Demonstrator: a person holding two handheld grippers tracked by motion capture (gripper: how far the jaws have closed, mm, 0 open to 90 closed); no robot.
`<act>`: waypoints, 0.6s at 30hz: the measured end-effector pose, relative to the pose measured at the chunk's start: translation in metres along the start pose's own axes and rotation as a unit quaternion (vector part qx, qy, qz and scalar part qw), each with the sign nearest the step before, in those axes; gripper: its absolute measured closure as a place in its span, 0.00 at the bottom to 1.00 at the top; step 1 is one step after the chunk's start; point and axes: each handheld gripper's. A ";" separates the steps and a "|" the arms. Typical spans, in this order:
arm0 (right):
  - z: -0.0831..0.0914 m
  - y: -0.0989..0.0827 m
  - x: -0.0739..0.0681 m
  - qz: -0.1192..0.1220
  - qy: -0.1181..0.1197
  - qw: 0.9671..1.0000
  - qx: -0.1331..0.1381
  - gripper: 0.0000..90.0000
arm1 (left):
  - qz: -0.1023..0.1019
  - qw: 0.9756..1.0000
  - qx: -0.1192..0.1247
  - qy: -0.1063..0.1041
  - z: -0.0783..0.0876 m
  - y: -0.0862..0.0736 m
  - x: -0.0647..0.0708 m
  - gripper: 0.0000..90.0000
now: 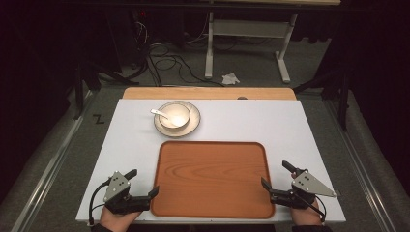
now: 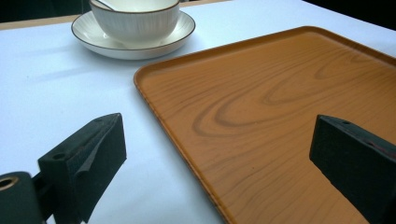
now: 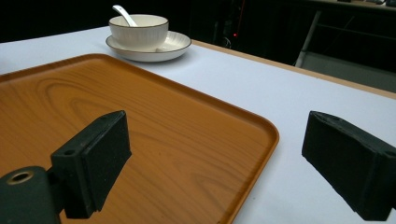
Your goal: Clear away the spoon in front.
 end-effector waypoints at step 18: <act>0.000 -0.003 0.002 0.000 0.006 1.000 0.004 0.10 | 0.010 1.000 -0.002 -0.003 -0.001 -0.001 -0.002 0.04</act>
Point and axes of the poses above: each handheld gripper's, and its own axes: z roughly backward along the jaws, y roughly out of its top, x roughly to its right, and after that the axes turned 3 degrees about x, right-handed
